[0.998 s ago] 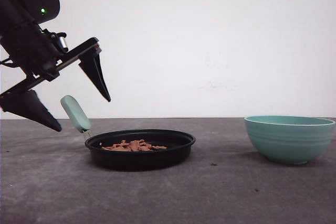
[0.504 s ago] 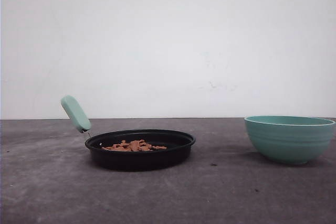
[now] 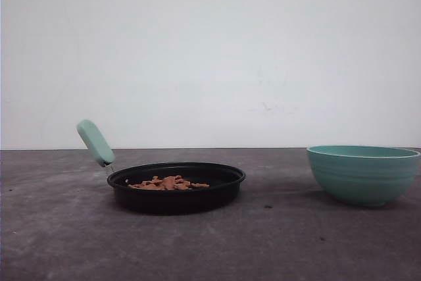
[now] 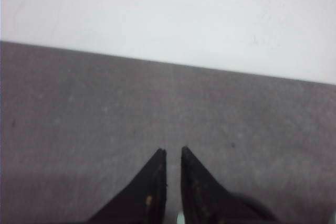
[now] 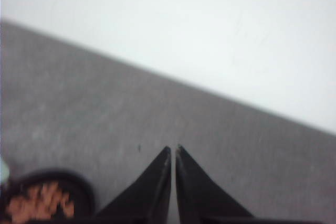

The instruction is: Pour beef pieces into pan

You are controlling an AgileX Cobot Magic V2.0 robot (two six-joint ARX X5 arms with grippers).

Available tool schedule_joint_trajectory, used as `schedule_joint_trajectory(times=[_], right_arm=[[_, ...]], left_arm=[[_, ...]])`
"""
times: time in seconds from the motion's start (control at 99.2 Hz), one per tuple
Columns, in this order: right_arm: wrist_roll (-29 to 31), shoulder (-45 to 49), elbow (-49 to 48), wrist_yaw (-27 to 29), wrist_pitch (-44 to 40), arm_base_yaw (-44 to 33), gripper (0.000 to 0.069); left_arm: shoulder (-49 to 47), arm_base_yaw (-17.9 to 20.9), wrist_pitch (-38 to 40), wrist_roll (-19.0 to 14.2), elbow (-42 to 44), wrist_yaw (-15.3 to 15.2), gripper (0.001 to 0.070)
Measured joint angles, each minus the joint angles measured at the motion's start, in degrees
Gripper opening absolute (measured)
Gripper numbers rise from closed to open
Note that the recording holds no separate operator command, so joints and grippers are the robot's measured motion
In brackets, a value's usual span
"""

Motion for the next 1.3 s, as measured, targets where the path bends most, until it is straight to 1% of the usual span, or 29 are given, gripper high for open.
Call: schedule_joint_trajectory(times=[0.111, 0.181, 0.232, 0.313, 0.575, 0.998, 1.059, 1.139, 1.19, 1.24, 1.301], right_arm=[[-0.3, -5.7, -6.7, 3.6, 4.5, 1.0, 0.0014], [-0.3, -8.6, -10.0, 4.2, 4.4, 1.0, 0.0014], [-0.3, -9.8, -11.0, 4.2, 2.8, 0.9, 0.0014], [-0.3, -10.8, -11.0, 4.3, 1.7, 0.9, 0.0014], [-0.3, -14.7, -11.0, 4.2, 1.8, 0.9, 0.0014], [-0.3, -15.1, -11.0, 4.3, 1.7, 0.9, 0.0014], [-0.3, -15.7, -11.0, 5.5, 0.3, 0.4, 0.0014], [-0.3, -17.3, -11.0, 6.4, -4.9, -2.4, 0.0014], [-0.3, -18.8, -11.1, 5.2, -8.9, -5.2, 0.0014], [-0.3, -20.9, -12.5, 2.6, -12.0, -8.6, 0.0014], [-0.2, -23.9, -16.5, -1.9, -12.2, -12.7, 0.0014]], left_arm=[[-6.8, 0.0, 2.7, 0.2, -11.5, -2.1, 0.0024], [-9.3, 0.0, 2.2, 0.2, -16.6, -3.1, 0.0024], [-9.9, 0.0, 0.6, 0.2, -18.1, -3.2, 0.0024], [-9.9, 0.0, -1.3, 0.2, -18.2, -3.2, 0.0024], [-11.1, 0.0, -0.9, 0.2, -18.1, -3.2, 0.0024], [-11.0, 0.0, -0.9, 0.2, -18.1, -3.2, 0.0024], [-11.0, 0.0, -0.9, 0.2, -18.1, -3.3, 0.0024], [-11.0, 0.0, -0.9, 0.2, -18.1, -3.2, 0.0024], [-11.0, 0.0, -0.9, 0.2, -18.1, -3.3, 0.0024], [-11.0, 0.0, -0.9, 0.2, -18.1, -3.2, 0.0024], [-11.0, 0.0, -0.9, 0.2, -18.1, -3.2, 0.0024]])
